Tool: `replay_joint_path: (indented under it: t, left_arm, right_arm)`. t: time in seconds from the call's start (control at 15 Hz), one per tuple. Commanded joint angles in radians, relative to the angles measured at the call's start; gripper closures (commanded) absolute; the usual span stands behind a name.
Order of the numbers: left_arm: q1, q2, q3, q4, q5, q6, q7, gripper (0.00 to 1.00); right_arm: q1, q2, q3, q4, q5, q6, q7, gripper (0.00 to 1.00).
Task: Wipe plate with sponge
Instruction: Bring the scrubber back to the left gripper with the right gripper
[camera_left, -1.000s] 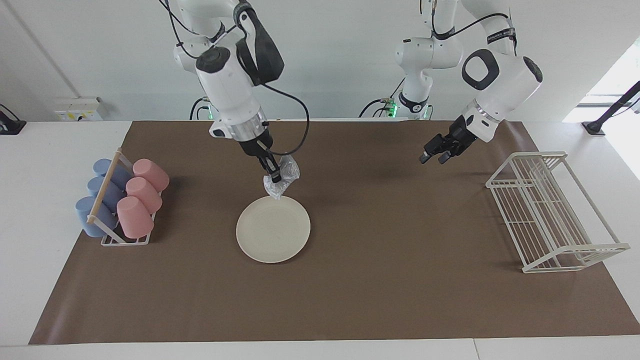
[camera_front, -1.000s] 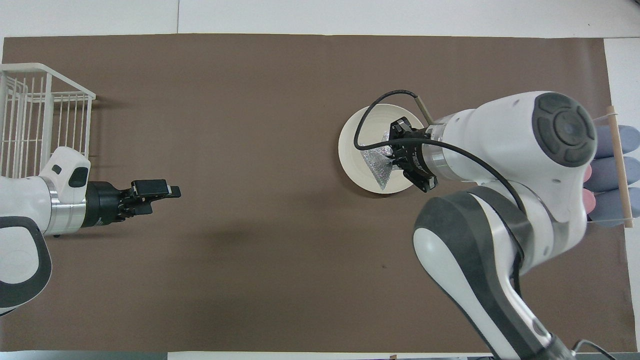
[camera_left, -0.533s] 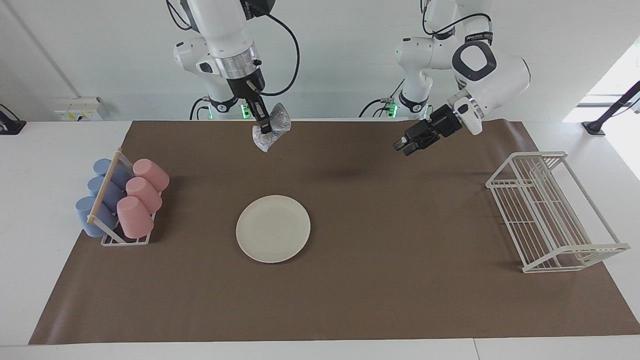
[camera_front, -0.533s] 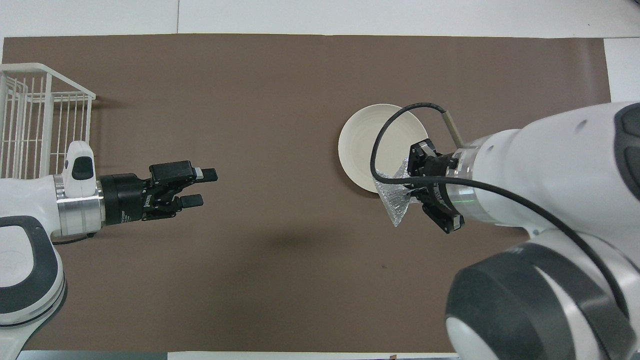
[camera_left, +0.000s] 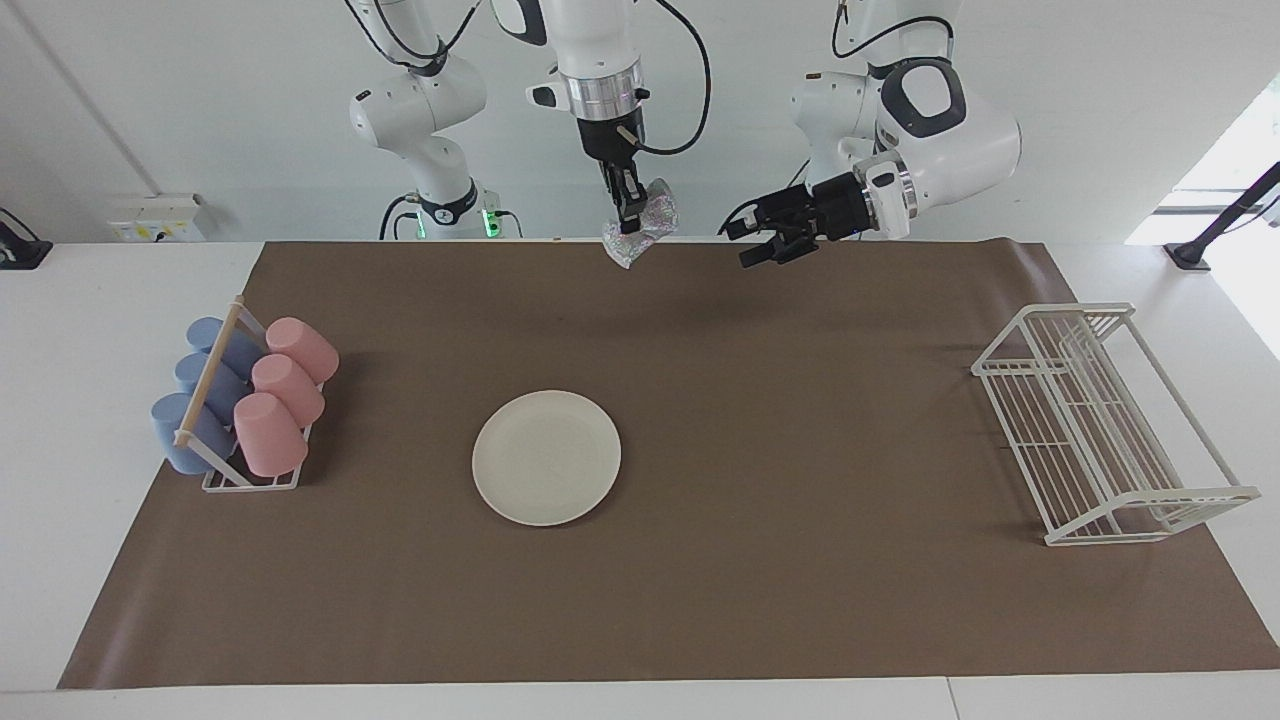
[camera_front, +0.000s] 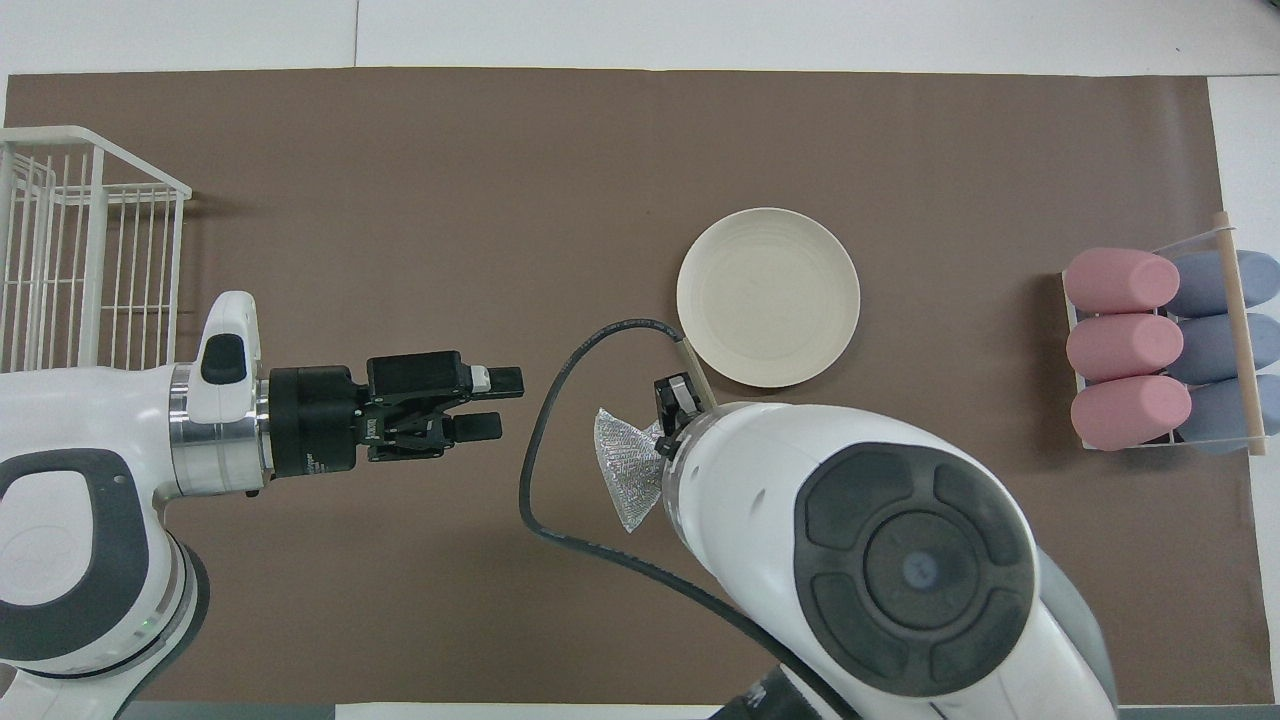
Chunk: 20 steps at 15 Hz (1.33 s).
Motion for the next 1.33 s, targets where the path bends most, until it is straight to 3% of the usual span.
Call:
replay_joint_path:
  t: [0.0, 0.33, 0.53, 0.6, 0.67, 0.73, 0.8, 0.87, 1.2, 1.27]
  left_arm:
    - [-0.051, -0.023, 0.013, 0.0, -0.034, 0.005, 0.044, 0.0]
    - [-0.197, -0.023, -0.029, -0.001, -0.072, 0.201, 0.054, 0.0]
    - [-0.205, -0.022, -0.03, 0.0, -0.072, 0.211, 0.049, 0.05]
    - [-0.206, -0.022, -0.038, 0.0, -0.072, 0.212, 0.041, 0.13]
    - [-0.205, -0.023, -0.046, -0.001, -0.072, 0.208, 0.035, 0.36]
    - [-0.203, -0.025, -0.046, -0.002, -0.072, 0.197, 0.031, 0.69]
    - [-0.205, -0.027, -0.046, -0.003, -0.072, 0.197, 0.014, 0.92]
    - [-0.205, -0.027, -0.05, -0.003, -0.071, 0.197, -0.018, 1.0]
    - [-0.186, -0.03, -0.087, -0.008, -0.071, 0.197, -0.075, 1.0]
    - [-0.186, -0.031, -0.086, -0.011, -0.071, 0.197, -0.077, 1.0]
  right_arm:
    - [-0.007, 0.011, -0.001, 0.017, -0.031, -0.003, 0.008, 1.0]
    - [-0.007, 0.011, -0.001, 0.017, -0.031, 0.002, 0.003, 1.0]
    - [-0.01, 0.011, -0.001, 0.017, -0.031, 0.007, 0.001, 1.0]
    - [-0.01, 0.011, -0.001, 0.017, -0.031, 0.007, 0.001, 1.0]
    - [-0.01, 0.011, -0.001, 0.017, -0.031, 0.007, 0.001, 1.0]
    - [-0.01, 0.011, -0.001, 0.017, -0.031, 0.007, 0.001, 1.0]
    - [-0.012, 0.011, -0.001, 0.017, -0.031, 0.007, 0.001, 1.0]
    - [-0.01, 0.011, -0.001, 0.017, -0.031, 0.007, 0.0, 1.0]
    - [-0.013, 0.01, -0.001, 0.017, -0.031, 0.005, -0.006, 1.0]
    - [-0.016, 0.005, -0.001, 0.017, -0.034, -0.004, -0.029, 0.76]
